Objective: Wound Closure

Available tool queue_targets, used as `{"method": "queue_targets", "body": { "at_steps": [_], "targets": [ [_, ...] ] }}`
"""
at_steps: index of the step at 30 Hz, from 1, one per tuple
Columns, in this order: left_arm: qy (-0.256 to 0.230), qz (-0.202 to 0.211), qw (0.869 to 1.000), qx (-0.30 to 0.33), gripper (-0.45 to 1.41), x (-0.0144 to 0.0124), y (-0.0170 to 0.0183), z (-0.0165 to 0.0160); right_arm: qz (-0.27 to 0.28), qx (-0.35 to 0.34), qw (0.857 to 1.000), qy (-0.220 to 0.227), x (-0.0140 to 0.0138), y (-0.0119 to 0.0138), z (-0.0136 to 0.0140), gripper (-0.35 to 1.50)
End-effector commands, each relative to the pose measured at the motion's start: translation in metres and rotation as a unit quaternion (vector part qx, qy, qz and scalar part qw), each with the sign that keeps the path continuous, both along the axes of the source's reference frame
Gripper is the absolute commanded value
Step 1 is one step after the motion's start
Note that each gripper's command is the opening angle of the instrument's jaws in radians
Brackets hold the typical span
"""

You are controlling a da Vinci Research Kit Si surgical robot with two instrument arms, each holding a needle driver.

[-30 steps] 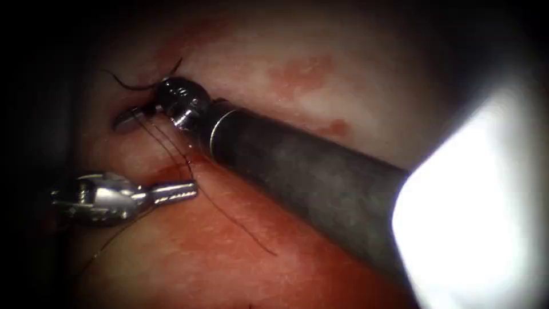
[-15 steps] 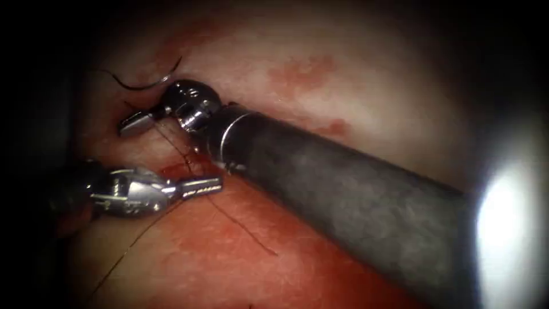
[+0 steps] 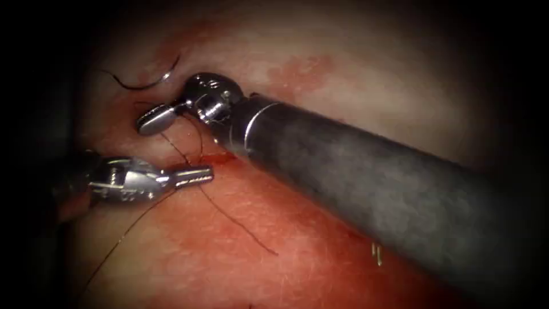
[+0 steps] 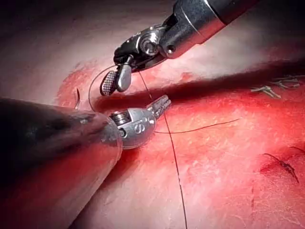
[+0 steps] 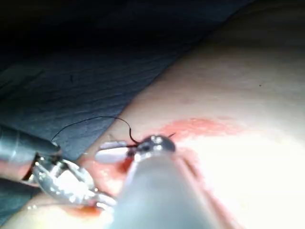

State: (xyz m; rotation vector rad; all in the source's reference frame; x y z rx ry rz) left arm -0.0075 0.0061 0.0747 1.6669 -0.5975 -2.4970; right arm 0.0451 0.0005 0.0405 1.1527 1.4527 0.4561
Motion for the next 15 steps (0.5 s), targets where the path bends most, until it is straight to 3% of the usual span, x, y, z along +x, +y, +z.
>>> {"method": "queue_targets", "body": {
  "at_steps": [1, 9, 15],
  "targets": [
    [0.003, -0.001, 1.000, 0.001, -0.45, -0.0004, 0.0002, 0.0009, -0.008, -0.008, 1.000, -0.001, 0.0006, 0.0007, 0.0006, 0.83],
    [0.019, -0.005, 1.000, 0.004, -0.45, 0.0014, 0.0005, 0.0040, -0.021, -0.033, 0.999, -0.003, -0.0009, 0.0012, 0.0011, 0.74],
    [0.022, -0.007, 1.000, 0.010, -0.45, 0.0033, 0.0006, 0.0042, -0.047, -0.100, 0.994, 0.012, -0.0016, 0.0011, 0.0012, 0.61]
  ]
}}
